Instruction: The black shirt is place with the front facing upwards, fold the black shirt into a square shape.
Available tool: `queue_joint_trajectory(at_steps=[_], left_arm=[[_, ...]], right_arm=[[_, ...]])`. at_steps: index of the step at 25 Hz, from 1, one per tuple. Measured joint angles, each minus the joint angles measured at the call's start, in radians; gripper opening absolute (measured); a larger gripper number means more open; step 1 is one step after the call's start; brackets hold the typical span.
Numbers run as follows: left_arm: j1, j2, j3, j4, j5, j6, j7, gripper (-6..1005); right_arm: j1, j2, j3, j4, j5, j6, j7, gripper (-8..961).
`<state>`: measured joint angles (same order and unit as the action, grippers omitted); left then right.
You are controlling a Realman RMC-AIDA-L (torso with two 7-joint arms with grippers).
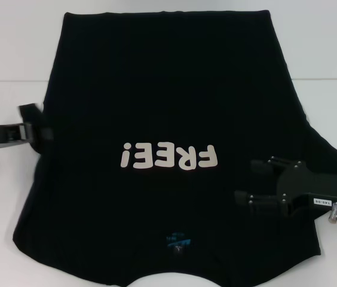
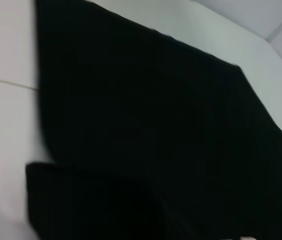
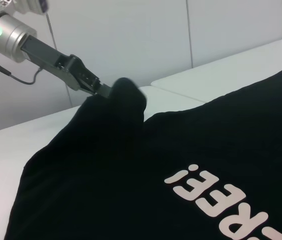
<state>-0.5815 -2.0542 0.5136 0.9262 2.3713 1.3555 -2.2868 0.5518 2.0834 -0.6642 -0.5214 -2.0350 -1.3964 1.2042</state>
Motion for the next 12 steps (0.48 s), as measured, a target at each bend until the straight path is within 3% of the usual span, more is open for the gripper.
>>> queue_joint_trajectory(at_steps=[5,7,9,12], left_arm=[[-0.009,-0.053,0.056,-0.003,-0.006,-0.02,0.006,0],[-0.009,-0.065,0.057,-0.011,-0.006,-0.029,0.001,1],[-0.011,-0.06,0.055,-0.038,-0.018,-0.026,-0.012,2],[-0.022,-0.017,0.053,-0.129,-0.077,0.017,0.006,3]], right_arm=[[-0.001,0.001,0.0,0.003,-0.001,0.002,0.0,930],[-0.002,0.001,0.0,0.003,-0.001,0.002,0.0,930],[-0.003,0.0,0.0,0.003,-0.001,0.0,0.0,930],[-0.004,-0.003,0.0,0.003,-0.001,-0.001,0.013,930]])
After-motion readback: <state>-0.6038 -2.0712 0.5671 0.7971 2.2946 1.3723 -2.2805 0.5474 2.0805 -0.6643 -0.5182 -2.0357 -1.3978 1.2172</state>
